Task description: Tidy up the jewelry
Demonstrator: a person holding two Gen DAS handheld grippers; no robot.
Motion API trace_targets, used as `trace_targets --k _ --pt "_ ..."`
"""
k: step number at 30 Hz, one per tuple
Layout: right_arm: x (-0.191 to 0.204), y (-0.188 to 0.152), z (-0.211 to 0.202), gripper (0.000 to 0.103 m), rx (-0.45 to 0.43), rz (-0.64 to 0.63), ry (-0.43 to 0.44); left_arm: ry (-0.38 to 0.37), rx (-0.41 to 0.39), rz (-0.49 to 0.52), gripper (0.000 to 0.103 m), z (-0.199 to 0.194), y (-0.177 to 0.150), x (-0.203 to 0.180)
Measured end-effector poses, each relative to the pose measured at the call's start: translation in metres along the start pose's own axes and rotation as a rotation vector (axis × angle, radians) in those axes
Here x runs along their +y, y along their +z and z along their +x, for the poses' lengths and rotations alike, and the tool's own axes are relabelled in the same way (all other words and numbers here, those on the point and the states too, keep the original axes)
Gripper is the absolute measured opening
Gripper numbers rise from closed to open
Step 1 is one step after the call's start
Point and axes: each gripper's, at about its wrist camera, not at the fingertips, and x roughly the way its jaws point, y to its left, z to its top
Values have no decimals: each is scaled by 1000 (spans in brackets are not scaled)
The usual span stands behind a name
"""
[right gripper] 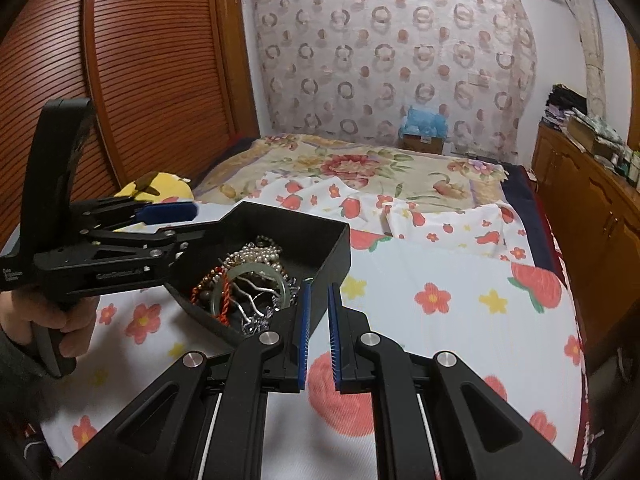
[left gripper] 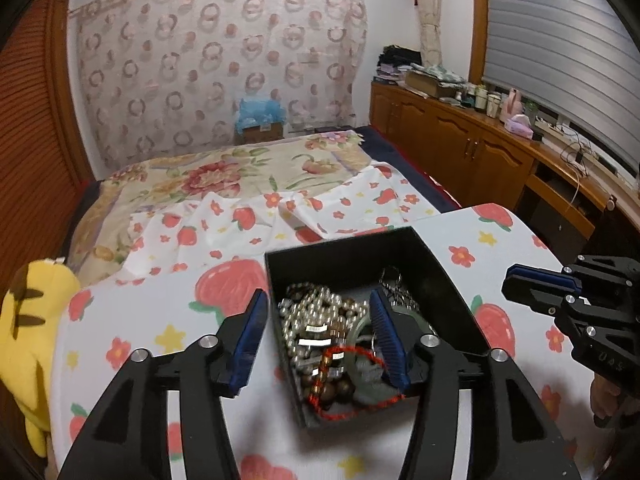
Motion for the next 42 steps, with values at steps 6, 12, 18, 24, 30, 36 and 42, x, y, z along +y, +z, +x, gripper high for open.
trace_targets --k 6,12,18,24,30,36,42 --pt "5 -10 -18 65 -38 54 -48 61 -30 -25 87 -30 -19 3" --pt "16 -18 -42 94 -92 72 -83 110 -58 -37 95 -66 -38 1" --pt "31 -24 -73 101 -158 98 -119 137 -75 -60 95 -98 -58 -4" --pt "46 -34 -98 101 -203 91 -160 147 -110 -74 95 -124 -71 -8" --pt "54 -39 -112 101 -230 90 -160 162 -148 -87 95 -143 -71 -5" --pt "60 -40 -115 101 -239 81 -159 163 -157 -84 95 -150 -71 -6" --pt "61 -40 -116 101 -242 82 -159 163 -157 -82 95 -152 -71 -5"
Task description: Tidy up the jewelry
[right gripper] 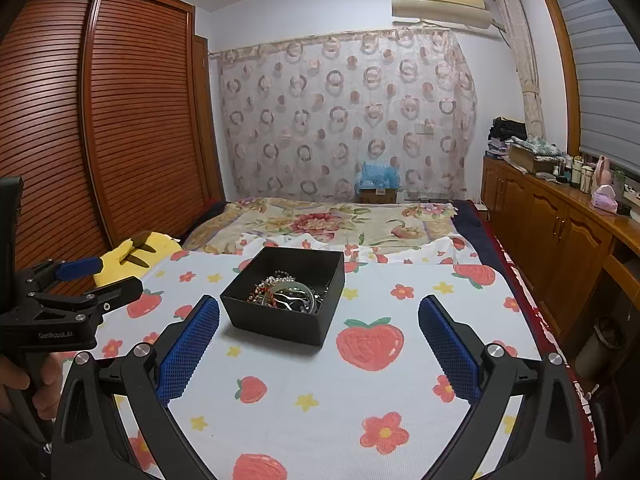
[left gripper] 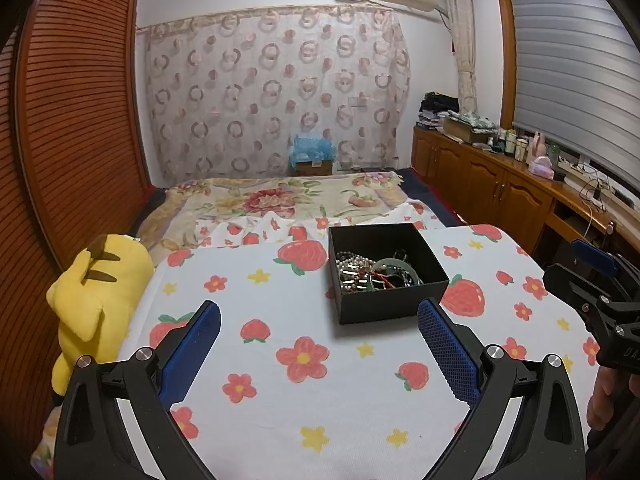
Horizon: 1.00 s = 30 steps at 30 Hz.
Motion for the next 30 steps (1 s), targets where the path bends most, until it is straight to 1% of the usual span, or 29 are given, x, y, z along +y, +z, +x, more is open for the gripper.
trace_targets --k 30 --pt "-4 0 -1 101 -4 8 -7 -1 -4 -4 95 -1 1 -2"
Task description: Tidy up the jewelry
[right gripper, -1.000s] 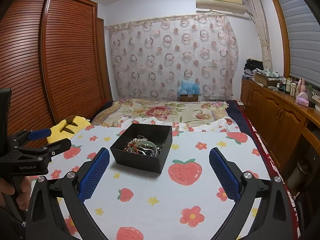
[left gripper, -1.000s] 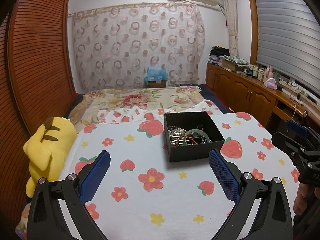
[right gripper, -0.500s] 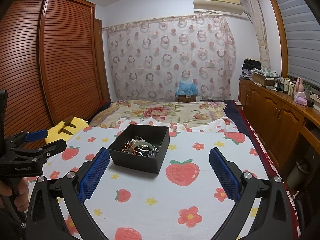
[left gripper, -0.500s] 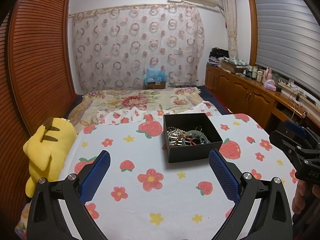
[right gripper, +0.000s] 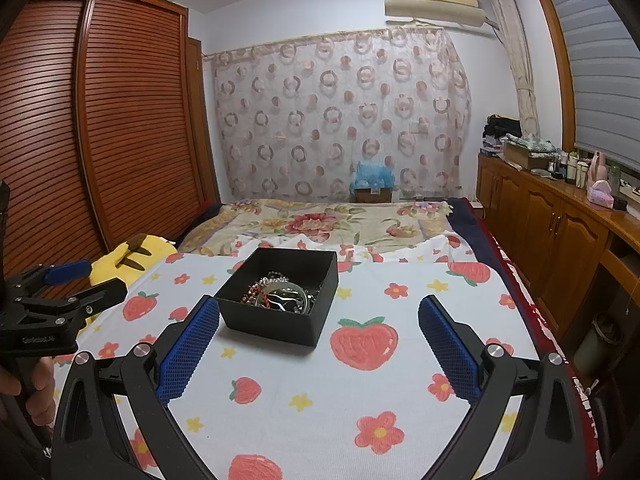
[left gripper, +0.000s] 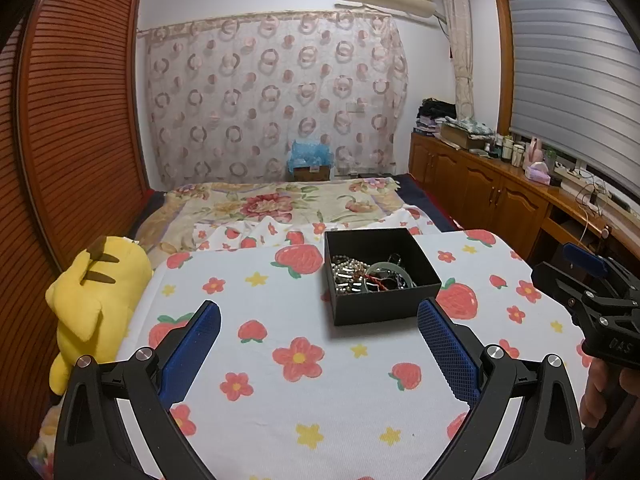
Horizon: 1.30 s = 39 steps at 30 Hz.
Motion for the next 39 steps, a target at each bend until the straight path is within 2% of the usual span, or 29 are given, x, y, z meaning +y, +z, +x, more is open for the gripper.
trace_targets --k 39 --pt "-1 0 0 101 -1 0 1 0 -5 -2 95 1 -4 0"
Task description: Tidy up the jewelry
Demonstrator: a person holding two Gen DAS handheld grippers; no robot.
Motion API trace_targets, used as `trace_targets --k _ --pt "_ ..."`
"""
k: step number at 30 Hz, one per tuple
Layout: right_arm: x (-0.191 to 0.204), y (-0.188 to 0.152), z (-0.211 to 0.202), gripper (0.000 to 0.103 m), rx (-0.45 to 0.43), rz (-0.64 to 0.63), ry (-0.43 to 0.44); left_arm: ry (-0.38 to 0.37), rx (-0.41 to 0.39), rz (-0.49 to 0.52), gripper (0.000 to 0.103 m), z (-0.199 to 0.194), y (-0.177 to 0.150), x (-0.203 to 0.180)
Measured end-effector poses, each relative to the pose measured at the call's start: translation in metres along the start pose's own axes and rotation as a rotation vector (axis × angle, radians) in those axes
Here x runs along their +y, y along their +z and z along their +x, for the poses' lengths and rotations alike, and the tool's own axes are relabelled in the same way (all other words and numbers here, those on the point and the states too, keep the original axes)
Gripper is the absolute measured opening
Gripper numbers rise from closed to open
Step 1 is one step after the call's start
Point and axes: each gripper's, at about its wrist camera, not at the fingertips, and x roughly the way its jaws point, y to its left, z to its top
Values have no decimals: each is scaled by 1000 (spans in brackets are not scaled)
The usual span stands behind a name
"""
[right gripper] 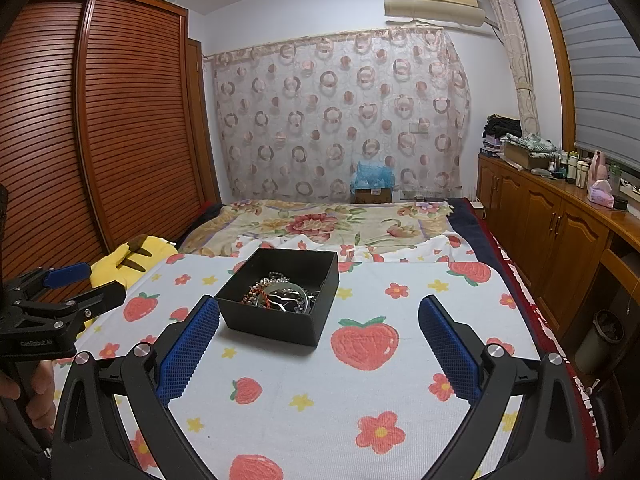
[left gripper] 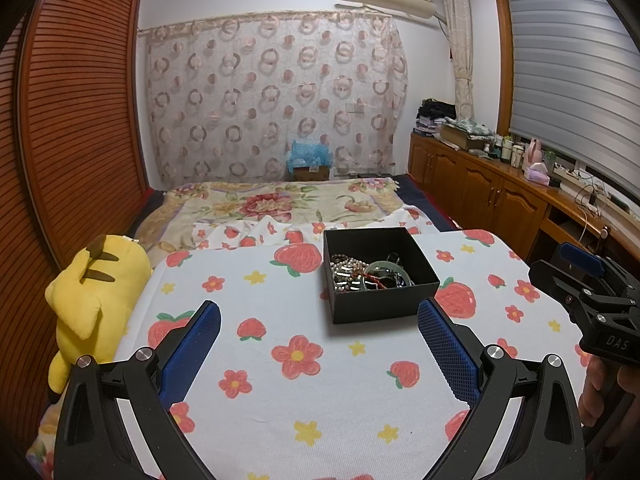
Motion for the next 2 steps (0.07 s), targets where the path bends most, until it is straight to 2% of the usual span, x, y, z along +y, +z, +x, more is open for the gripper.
trace_targets --k 2 --pt "0 0 0 101 0 1 0 -2 -1 -1 95 -1 1 -1"
